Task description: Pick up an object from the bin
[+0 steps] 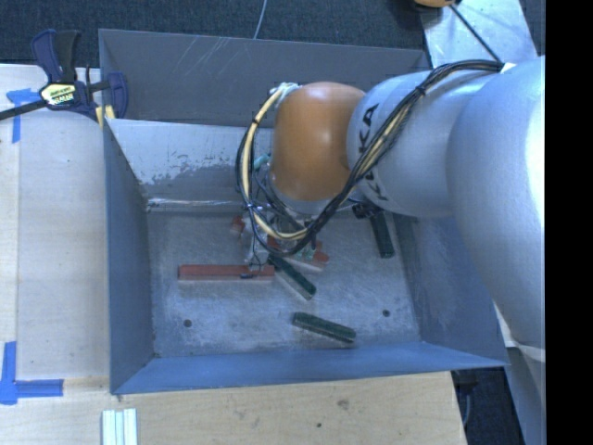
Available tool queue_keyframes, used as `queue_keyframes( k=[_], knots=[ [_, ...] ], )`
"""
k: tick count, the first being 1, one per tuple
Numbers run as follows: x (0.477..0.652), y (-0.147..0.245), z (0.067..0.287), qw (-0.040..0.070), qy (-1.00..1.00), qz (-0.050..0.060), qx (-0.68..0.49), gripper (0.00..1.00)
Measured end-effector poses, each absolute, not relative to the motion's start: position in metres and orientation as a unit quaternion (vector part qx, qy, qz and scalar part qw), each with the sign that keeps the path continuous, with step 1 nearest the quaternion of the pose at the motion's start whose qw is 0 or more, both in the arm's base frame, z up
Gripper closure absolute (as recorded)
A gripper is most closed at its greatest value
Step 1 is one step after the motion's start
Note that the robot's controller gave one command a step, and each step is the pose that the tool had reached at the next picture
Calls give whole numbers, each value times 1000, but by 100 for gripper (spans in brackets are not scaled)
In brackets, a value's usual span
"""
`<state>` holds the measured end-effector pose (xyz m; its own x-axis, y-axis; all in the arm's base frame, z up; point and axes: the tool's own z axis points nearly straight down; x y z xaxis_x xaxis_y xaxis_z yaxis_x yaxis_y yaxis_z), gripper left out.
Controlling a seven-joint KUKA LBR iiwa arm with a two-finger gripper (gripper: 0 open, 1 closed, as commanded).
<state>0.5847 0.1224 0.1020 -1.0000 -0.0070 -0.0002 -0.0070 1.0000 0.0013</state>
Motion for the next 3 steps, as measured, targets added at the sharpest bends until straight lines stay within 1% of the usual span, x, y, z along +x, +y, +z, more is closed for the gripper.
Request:
queue_keyframes(
  k=[1,2,3],
  knots=[
    [551,207,138,2,1000,1,11,0],
    [552,204,137,1,1000,1,13,0],
    [556,201,101,4,999,2,40,0]
  ],
)
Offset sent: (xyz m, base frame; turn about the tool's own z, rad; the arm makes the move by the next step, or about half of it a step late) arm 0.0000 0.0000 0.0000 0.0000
